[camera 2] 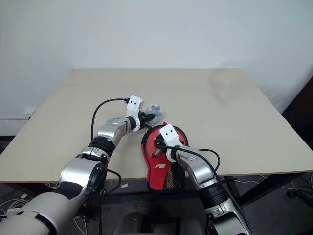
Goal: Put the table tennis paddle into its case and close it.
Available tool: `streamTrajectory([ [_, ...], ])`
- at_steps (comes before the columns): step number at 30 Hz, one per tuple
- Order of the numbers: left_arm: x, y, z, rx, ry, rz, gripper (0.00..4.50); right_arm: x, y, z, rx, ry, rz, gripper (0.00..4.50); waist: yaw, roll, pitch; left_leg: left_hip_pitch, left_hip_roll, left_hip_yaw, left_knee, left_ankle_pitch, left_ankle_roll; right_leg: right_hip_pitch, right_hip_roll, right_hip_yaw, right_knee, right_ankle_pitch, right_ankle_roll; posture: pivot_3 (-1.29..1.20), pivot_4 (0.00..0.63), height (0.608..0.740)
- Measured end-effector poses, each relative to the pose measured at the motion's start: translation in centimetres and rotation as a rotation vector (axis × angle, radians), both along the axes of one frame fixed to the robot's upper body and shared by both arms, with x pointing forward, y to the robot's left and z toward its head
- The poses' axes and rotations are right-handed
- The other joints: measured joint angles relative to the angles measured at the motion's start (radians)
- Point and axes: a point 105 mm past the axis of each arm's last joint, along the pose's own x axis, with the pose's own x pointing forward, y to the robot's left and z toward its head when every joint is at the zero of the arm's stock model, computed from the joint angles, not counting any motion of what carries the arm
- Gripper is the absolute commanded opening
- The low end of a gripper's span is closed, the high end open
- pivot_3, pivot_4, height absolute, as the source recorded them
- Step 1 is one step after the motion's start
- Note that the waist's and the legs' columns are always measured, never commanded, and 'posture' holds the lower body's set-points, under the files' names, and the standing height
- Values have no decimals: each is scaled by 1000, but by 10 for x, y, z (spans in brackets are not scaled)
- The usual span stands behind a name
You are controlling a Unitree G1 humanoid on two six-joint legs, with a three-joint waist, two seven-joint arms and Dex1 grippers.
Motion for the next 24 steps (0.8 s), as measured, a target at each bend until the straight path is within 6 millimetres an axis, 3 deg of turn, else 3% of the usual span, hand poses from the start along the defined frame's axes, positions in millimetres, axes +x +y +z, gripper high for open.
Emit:
streamTrajectory([
  [6, 4, -4, -3, 54, 5, 46, 124, -1, -1, 0, -8, -3, 5, 0, 2, 0, 0, 0, 0, 0, 0, 0, 0, 0, 0, 0, 0, 0, 0, 0, 0, 698],
  [14, 16, -14, 20, 36, -60, 122, 124, -4, -1, 0, -8, -2, 9, 0, 2, -1, 0, 0, 0, 0, 1, 0, 0, 0, 0, 0, 0, 0, 0, 0, 0, 698],
  [24, 14, -34, 24, 12, -80, 109, 124, -8, -1, 0, -6, 0, 10, 0, 2, -1, 0, -1, -1, -1, 1, 0, 0, 0, 0, -1, 0, 0, 0, 0, 0, 698],
])
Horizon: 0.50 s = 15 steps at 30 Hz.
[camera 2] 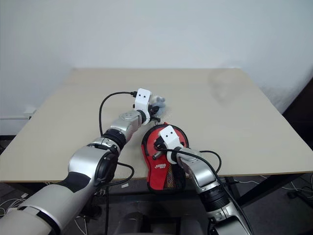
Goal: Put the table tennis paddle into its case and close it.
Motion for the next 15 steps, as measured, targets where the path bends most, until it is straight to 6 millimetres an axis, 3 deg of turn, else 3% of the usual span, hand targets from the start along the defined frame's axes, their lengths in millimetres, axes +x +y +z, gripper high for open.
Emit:
streamTrajectory([
  [9, -19, -49, -1, -30, -10, -195, 124, -2, -2, 0, -11, 4, 1, 0, 1, 0, 0, -1, -1, -1, 1, 0, 0, 0, 0, 0, 0, 0, 0, 0, 0, 698],
  [15, -32, -59, -5, -3, -43, -370, 124, -3, -4, 0, -18, 2, -2, 0, 1, 0, 0, -1, -1, -1, 1, 0, 0, 0, -1, 0, 0, 0, 0, 0, 0, 698],
])
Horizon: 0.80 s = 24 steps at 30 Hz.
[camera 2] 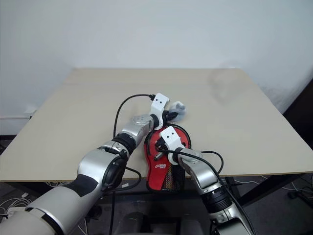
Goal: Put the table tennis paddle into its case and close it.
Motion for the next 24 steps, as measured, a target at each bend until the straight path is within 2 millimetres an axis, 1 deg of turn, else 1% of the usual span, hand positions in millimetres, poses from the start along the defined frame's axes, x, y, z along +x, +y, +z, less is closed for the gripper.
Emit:
streamTrajectory([
  [6, -3, 9, 2, 99, -97, -118, 124, 0, 0, 0, 1, 1, 0, 0, -1, 0, 0, 0, 0, 0, 0, 0, 0, 0, 0, 0, 0, 0, 0, 0, 0, 698],
  [12, -13, 25, -8, 240, -128, -281, 124, -1, 1, 0, 1, 3, 8, 0, -4, 0, 0, 0, 0, 0, 0, 0, 0, 0, 0, 0, 0, 0, 0, 0, 0, 698],
  [15, -16, 27, -8, 300, -182, -340, 124, -1, 1, 0, 1, 4, 10, 0, -4, 0, 0, 0, 1, 0, 0, 0, 1, 0, 0, 0, 0, 0, -1, 0, 0, 698],
  [18, -22, 28, -15, 326, -195, -395, 124, -1, 2, 0, 1, 5, 13, 0, -4, 0, 0, 0, 1, 0, 0, 0, 1, 0, 0, 0, 0, 0, -1, 0, 0, 698],
  [21, -26, 29, -16, 323, -206, -425, 1145, -1, 1, 0, 0, 5, 13, 0, -4, 0, 0, 0, 1, 0, 1, 0, 1, 0, 1, 0, 0, 0, -1, 0, 0, 698],
  [24, -31, 27, -19, 317, -209, -457, 2286, -1, 1, 0, -1, 7, 14, 0, -4, 0, 0, 0, 1, 0, 1, -1, 1, 0, 1, 0, 0, 0, -1, 0, 0, 698],
])
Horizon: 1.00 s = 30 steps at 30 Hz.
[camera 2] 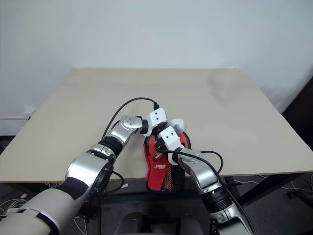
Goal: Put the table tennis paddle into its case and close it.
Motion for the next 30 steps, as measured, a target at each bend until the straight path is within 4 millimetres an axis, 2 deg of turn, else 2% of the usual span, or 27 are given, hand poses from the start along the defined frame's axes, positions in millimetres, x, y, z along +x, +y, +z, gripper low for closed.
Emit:
streamTrajectory([
  [6, -4, 1, 0, 2, 6, -32, 4304, 0, 0, 0, 0, 2, 2, 0, -1, -1, 0, 0, 0, 0, 0, 0, 0, 0, 0, 0, 0, 0, 0, 0, 0, 698],
  [7, -2, 3, 1, 3, 0, -27, 4441, 0, 1, 0, 0, 3, 5, 0, -1, -1, 0, 0, 1, 0, 0, 0, 0, 0, 0, 0, 0, 0, 0, 0, 0, 698],
  [14, 11, 41, 15, 43, -39, 16, 4441, 0, 2, 0, 1, 3, 9, 0, -1, -1, 0, 0, 1, 0, 1, 0, 1, 0, 1, 0, 1, 0, 0, 0, 0, 698],
  [22, 20, 95, 72, -15, -105, 55, 4441, 0, 1, 0, -3, 3, 13, 0, -2, -1, 0, 0, 2, 1, 1, 0, 0, 0, 1, 0, 1, 0, 0, 0, 0, 698],
  [25, 9, 109, 72, -61, -110, 72, 4500, -1, -4, 2, -29, -2, 33, 578, -3, 1, -1, 1, 4, 1, 1, -1, 1, 0, 0, 2, 1, 1, -2, 0, 0, 698],
  [27, -4, 120, 55, -71, -63, 101, 4500, -2, -13, 3, -58, -3, 46, 1230, -4, 1, -1, 1, 4, 1, 1, 0, 3, 0, 0, 2, 2, 1, -2, 0, 0, 698],
  [30, -24, 123, 31, -108, 15, 149, 4500, -5, -26, 7, -99, 6, 58, 2263, 1, 0, -1, 0, 5, 1, 2, -1, 3, 0, -2, 1, 2, 1, -2, 0, 0, 698],
])
